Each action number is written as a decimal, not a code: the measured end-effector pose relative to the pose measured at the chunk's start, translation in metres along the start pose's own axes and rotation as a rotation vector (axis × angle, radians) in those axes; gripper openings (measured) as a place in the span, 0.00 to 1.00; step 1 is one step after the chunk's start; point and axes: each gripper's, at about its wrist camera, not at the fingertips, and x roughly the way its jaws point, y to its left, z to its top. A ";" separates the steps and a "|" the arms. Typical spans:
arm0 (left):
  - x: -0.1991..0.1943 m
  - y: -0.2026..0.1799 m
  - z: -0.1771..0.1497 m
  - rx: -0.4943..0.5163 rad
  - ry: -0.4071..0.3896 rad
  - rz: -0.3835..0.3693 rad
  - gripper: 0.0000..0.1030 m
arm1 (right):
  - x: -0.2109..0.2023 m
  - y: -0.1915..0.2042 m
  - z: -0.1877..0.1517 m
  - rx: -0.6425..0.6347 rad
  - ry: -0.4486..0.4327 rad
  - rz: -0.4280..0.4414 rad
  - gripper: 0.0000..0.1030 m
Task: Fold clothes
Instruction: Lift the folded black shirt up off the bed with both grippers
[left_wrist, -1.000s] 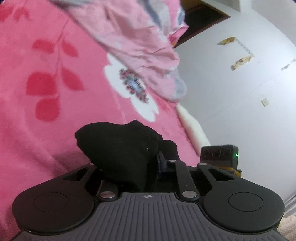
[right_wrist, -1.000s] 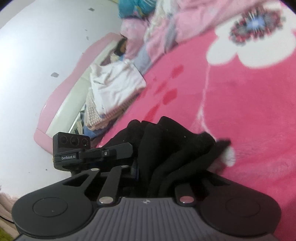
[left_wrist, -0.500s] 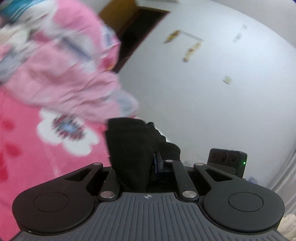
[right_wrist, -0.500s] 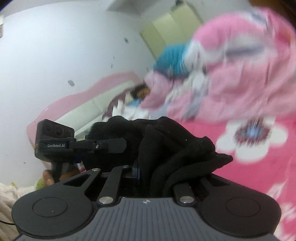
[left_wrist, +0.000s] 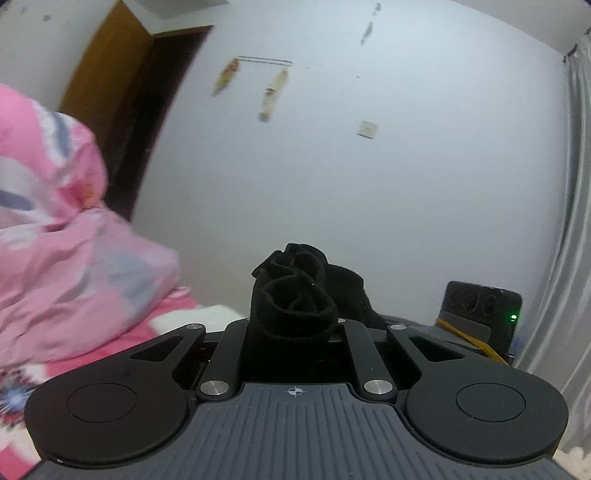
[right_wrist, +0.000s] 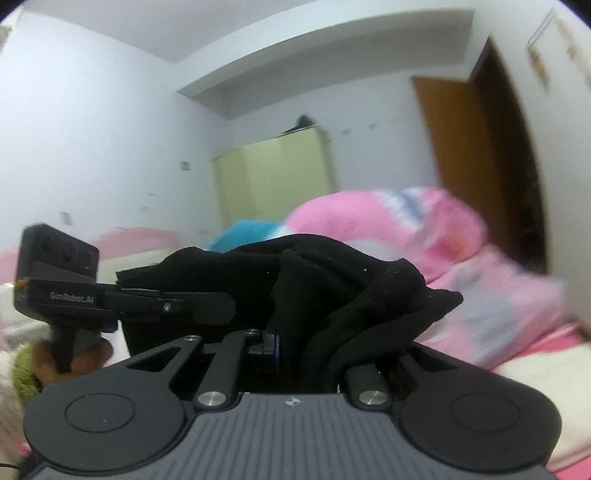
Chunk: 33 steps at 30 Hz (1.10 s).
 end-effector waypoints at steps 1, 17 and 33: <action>0.017 -0.001 0.002 -0.001 0.004 -0.012 0.09 | -0.005 -0.011 0.005 -0.017 -0.004 -0.034 0.12; 0.231 0.019 0.019 -0.039 0.063 -0.128 0.09 | 0.004 -0.205 0.023 -0.088 -0.060 -0.267 0.12; 0.315 0.088 0.002 -0.129 0.105 -0.095 0.09 | 0.050 -0.300 -0.013 -0.045 0.027 -0.266 0.12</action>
